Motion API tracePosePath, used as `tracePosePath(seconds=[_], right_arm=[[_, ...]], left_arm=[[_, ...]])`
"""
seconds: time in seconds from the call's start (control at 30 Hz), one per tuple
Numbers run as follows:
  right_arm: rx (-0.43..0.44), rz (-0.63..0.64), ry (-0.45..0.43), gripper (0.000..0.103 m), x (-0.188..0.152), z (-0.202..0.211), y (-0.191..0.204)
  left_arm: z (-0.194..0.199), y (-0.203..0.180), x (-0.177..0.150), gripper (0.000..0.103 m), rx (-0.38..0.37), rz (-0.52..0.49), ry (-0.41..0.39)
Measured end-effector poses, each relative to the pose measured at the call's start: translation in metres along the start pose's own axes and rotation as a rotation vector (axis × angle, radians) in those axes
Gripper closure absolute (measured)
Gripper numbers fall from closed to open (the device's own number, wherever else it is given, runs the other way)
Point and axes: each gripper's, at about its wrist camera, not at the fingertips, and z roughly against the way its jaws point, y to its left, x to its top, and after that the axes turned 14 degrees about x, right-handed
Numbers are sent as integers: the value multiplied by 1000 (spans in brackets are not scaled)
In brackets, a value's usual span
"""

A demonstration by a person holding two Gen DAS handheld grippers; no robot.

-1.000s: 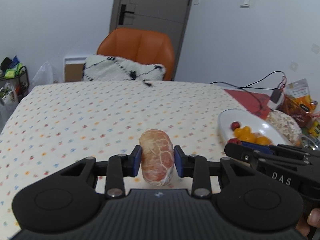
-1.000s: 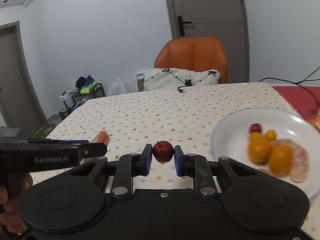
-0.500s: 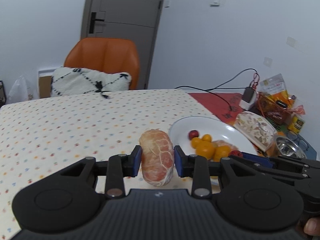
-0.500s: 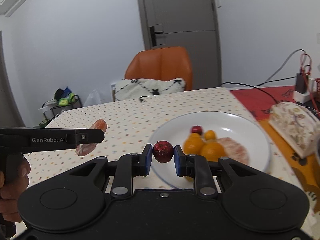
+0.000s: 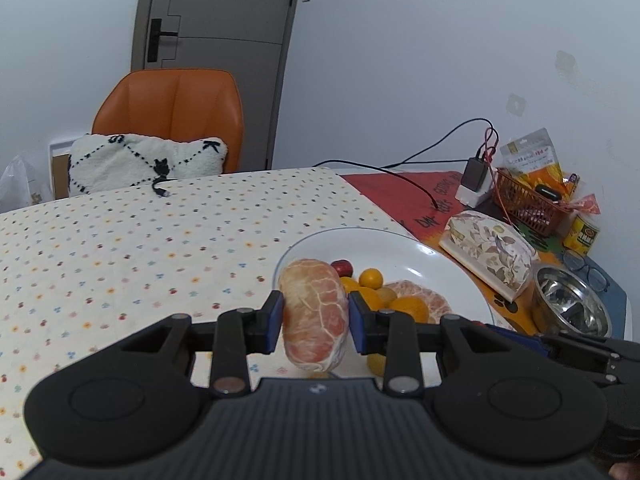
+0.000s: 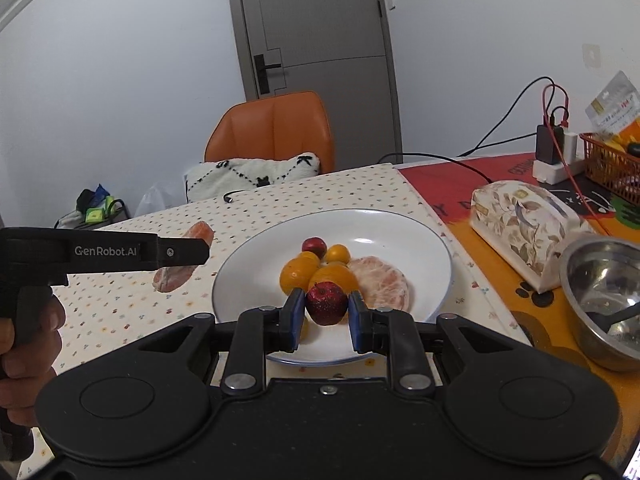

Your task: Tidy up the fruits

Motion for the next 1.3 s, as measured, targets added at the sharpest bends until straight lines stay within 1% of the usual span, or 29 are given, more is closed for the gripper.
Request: tracePosePath(seconds=[0.1, 0.13, 0.17, 0.27, 0.43, 0.5, 0.57, 0.6, 0.63, 0.67, 0.7, 0.73, 0.8, 0.9, 0.97, 1.03, 1.13, 1.17, 1.3], right_arm=[[16, -17, 2, 79, -2, -4, -5], [33, -24, 1, 72, -2, -3, -7], [43, -35, -3, 67, -2, -2, -10], [33, -51, -16, 67, -3, 4, -16], [33, -97, -23, 67, -8, 13, -28], [35, -101, -23, 67, -9, 15, -31], [37, -105, -26, 66, -10, 17, -32], [41, -108, -29, 65, -10, 18, -32], [44, -110, -31, 64, -10, 19, -32], [50, -115, -34, 62, -9, 20, -32], [61, -124, -38, 61, -9, 21, -33], [70, -127, -40, 61, -9, 22, -32], [70, -123, -44, 60, -8, 22, -30], [79, -125, -46, 58, -7, 21, -27], [80, -124, -46, 55, -8, 21, -24], [85, -126, -44, 53, -8, 20, -21], [89, -117, -43, 51, -8, 19, -16], [88, -112, -41, 48, -7, 19, -14], [96, -94, -43, 44, -5, 19, -3]], left_arm=[[-5, -8, 2, 70, 1, -8, 2], [-7, -10, 3, 70, 3, -10, 2], [-8, -12, 4, 70, 7, -10, -1], [-9, -18, 6, 70, 17, -15, -23], [-16, -25, 9, 70, 45, -18, -12], [-15, -28, 9, 64, 69, -29, -29], [-15, -31, 9, 51, 98, -61, -31], [-14, -32, 8, 40, 110, -77, -33], [-11, -32, 7, 33, 121, -89, -44], [-7, -30, 5, 30, 128, -93, -61], [-3, -27, 4, 24, 134, -89, -72], [-1, -24, 4, 20, 138, -79, -73], [3, -16, 3, 19, 139, -56, -67], [7, -6, 3, 18, 149, -50, -50], [12, 1, 2, 14, 160, -47, -47], [17, 9, 1, 10, 162, -34, -41], [24, 20, 0, 8, 173, -3, -19], [28, 24, -1, 8, 177, 2, -18], [42, 38, -3, 7, 194, 28, -22]])
